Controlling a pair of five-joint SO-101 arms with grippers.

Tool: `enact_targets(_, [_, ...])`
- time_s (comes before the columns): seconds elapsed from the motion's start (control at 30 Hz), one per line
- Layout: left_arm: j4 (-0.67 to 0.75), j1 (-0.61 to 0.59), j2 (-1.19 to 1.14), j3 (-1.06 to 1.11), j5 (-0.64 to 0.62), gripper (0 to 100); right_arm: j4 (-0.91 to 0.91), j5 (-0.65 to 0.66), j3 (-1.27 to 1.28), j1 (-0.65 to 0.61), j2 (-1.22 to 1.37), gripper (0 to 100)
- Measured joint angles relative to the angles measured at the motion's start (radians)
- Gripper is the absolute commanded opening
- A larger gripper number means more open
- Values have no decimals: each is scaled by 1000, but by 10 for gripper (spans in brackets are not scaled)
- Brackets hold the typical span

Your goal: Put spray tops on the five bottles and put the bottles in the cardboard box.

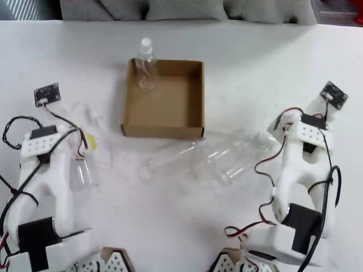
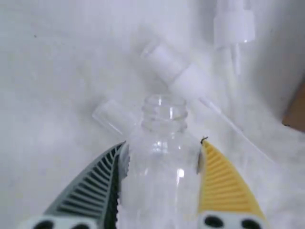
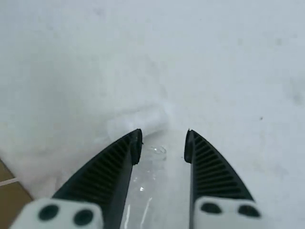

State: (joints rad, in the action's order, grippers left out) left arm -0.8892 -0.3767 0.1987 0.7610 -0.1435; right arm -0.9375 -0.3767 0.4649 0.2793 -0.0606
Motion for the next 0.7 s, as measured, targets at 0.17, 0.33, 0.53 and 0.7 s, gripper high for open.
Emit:
enact_targets(0.17, [0,0,0,0,0,20,-15,-68,-78,-29,129,233])
enact_targets(0.33, [25,0,0,9,0,20,-117,-103,-230,-28,295,234])
enact_targets(0.53, [34,0,2,9,0,20,-192,-110,-482,-26,480,234])
enact_targets(0.7, [34,0,2,9,0,20,-319,-109,-674,-40,644,233])
